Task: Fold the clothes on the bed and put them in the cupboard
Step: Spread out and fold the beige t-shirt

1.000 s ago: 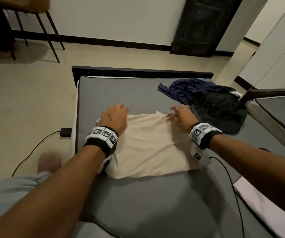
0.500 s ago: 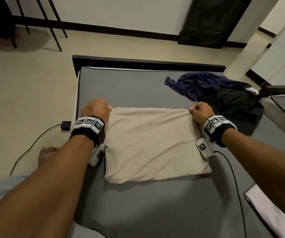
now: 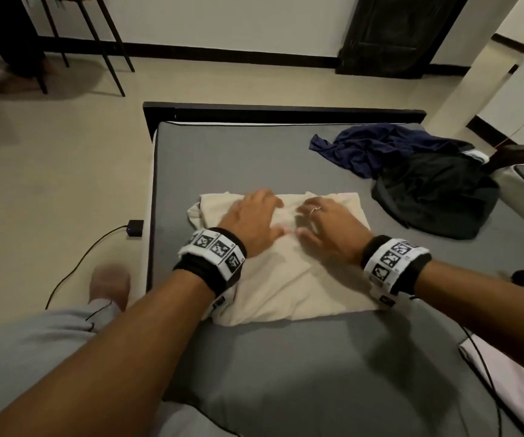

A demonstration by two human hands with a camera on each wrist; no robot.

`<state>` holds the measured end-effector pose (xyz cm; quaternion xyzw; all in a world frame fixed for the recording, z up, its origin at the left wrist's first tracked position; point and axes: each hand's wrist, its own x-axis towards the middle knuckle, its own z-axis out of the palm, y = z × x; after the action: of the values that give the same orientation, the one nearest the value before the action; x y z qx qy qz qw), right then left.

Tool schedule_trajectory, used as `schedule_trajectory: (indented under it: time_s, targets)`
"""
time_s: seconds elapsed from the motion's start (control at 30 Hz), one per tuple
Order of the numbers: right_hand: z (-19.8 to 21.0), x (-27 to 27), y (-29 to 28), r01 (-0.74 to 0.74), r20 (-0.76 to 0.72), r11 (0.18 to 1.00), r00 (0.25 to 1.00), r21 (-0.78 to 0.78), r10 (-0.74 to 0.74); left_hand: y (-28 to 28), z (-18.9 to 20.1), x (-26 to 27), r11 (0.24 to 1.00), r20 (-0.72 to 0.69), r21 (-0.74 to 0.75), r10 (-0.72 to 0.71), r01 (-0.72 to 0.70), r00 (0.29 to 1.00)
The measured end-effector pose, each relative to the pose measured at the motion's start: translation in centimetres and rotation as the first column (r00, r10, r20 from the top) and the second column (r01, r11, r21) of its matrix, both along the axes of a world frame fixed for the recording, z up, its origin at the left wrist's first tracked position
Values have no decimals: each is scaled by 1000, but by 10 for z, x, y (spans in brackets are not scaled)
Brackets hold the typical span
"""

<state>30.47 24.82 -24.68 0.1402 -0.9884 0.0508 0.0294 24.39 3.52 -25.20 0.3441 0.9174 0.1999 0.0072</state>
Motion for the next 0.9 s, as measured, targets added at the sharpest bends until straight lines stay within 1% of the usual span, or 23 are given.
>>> schedule_trajectory:
  time_s: [0.03, 0.07, 0.13, 0.17, 0.23, 0.33, 0.4, 0.47, 0.53, 0.6, 0.63, 0.67, 0.7, 0.73, 0.77, 0.8, 0.83, 0.9]
  targets:
    - [-6, 6, -12, -47, 71, 998, 997, 44, 44, 3, -7, 7, 997, 57, -54, -53, 56, 997]
    - [-15, 9, -19, -65, 155, 994, 987, 87, 51, 2, -15, 9, 985, 106, -144, -78, 93, 991]
    - [-31, 6, -18, -24, 293, 987, 956, 160, -25, -7, -28, 5, 941, 174, -319, -60, 114, 983]
    - [-35, 3, -14, 30, 338, 986, 937, 165, -85, -13, -32, -1, 929, 195, -358, -20, 90, 981]
    - [-36, -4, -3, 123, 379, 979, 908, 164, -178, -25, -37, -13, 924, 198, -382, 73, 9, 977]
    - [-34, -13, 10, 163, 365, 968, 904, 188, -223, -37, -38, -27, 904, 170, -420, 171, -85, 971]
    - [-33, -19, 17, 210, 365, 961, 893, 178, -263, -46, -38, -34, 896, 220, -419, 259, -149, 940]
    - [-32, -23, 27, 269, 355, 946, 879, 181, -318, -57, -36, -40, 888, 274, -402, 351, -225, 895]
    - [-30, -25, 38, 345, 350, 924, 855, 168, -383, -69, -35, -45, 870, 290, -391, 427, -301, 856]
    - [-27, -24, 49, 423, 382, 895, 811, 138, -442, -76, -31, -44, 836, 246, -396, 495, -380, 833]
    - [-26, -22, 55, 457, 398, 880, 789, 130, -469, -77, -28, -41, 818, 185, -397, 516, -417, 836]
    - [-24, -18, 57, 484, 400, 866, 774, 126, -490, -76, -24, -38, 809, 102, -388, 514, -442, 852]
    - [-21, -15, 57, 498, 385, 859, 775, 116, -501, -73, -19, -33, 818, 18, -368, 481, -441, 877]
    - [-16, -10, 53, 495, 359, 863, 790, 105, -497, -67, -12, -27, 844, -40, -346, 423, -410, 905]
    - [-12, -3, 46, 472, 324, 877, 819, 89, -474, -60, -5, -18, 875, -58, -328, 356, -355, 933]
    - [-6, 6, 38, 433, 291, 898, 852, 74, -434, -50, 3, -8, 904, -43, -318, 287, -285, 957]
    - [-1, 18, 27, 383, 275, 922, 882, 56, -383, -40, 10, 5, 927, 2, -313, 220, -209, 975]
    - [1, 44, 6, 269, 292, 962, 918, 38, -268, -22, 14, 33, 949, 141, -314, 83, -35, 986]
